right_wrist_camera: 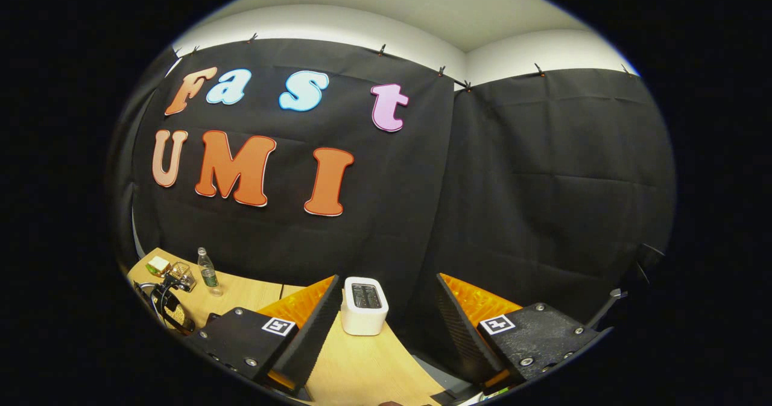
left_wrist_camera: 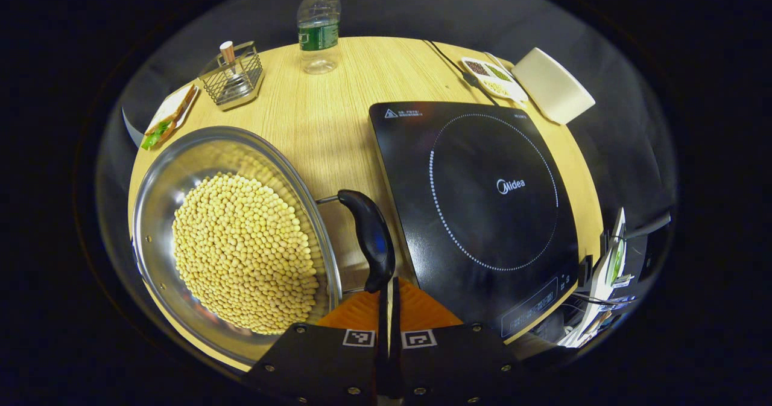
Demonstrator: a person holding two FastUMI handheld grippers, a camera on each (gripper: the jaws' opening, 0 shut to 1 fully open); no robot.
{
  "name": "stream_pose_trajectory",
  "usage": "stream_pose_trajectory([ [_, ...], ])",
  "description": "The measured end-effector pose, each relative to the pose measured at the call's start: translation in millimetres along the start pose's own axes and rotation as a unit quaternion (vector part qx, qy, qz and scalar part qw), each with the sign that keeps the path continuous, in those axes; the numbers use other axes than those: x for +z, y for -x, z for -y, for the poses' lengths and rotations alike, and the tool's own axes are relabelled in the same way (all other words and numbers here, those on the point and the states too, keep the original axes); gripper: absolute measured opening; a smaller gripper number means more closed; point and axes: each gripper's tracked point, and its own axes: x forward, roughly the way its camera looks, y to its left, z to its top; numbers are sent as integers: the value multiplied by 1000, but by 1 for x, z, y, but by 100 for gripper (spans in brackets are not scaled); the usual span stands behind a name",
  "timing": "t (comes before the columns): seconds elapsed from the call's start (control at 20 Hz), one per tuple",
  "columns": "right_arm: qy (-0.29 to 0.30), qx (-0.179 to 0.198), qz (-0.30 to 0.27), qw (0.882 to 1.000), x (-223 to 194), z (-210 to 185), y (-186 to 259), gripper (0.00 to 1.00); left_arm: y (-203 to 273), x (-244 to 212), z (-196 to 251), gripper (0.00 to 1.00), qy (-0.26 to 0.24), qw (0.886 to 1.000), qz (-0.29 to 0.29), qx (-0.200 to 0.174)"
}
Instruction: First push the handle of the pot to place it horizontally, then grasp the pot with both hands and set it on the induction cooktop.
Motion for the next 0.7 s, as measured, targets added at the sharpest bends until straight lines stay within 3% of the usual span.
stream_pose_trajectory([
  [0.45,-9,60,-28,998,-19,-62,-18,95,65,3,-30,2,43,997,66,-16],
  [0.7,-6,116,-50,992,-31,-125,-27,95,114,0,-107,2,63,990,117,53],
])
